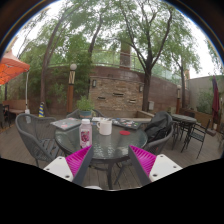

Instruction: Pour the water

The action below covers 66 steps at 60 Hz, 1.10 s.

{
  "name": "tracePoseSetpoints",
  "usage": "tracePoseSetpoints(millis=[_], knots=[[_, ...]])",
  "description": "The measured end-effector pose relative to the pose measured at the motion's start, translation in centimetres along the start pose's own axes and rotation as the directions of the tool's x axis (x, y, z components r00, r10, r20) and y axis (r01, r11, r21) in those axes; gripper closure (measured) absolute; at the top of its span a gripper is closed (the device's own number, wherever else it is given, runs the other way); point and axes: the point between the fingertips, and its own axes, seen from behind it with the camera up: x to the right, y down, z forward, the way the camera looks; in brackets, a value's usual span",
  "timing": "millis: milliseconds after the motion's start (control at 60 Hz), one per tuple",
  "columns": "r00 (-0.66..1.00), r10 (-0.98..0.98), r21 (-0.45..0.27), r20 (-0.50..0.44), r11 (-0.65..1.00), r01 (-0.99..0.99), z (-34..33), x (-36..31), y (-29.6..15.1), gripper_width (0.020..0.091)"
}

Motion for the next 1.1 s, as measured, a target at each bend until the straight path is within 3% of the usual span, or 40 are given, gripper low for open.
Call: tracePoseSetpoints(millis=[217,367,600,717,917,1100], knots=[[0.991,0.089,0.03,0.101,0.995,-0.093,1.0,-2.7,-4.5,0.0276],[0.989,0.116,0.044,0.094,0.992,-0.12,2.1,-3.2,-5.9,0.0286],[0.986,0.089,0.01,0.14,0.996,-0.091,4.6,-6.1,-3.6,0.0286],[0.988,0.053,0.038,0.146,0.997,-0.06,8.4,-7.4,-2.2,0.0286],[0.981,0.096,0.002,0.171,0.995,-0.098,16.4,-12.0,2.3,0.0289],[0.985,0.077,0.012,0.157,0.997,-0.08,21.5,-14.3,2.8,0.0287]])
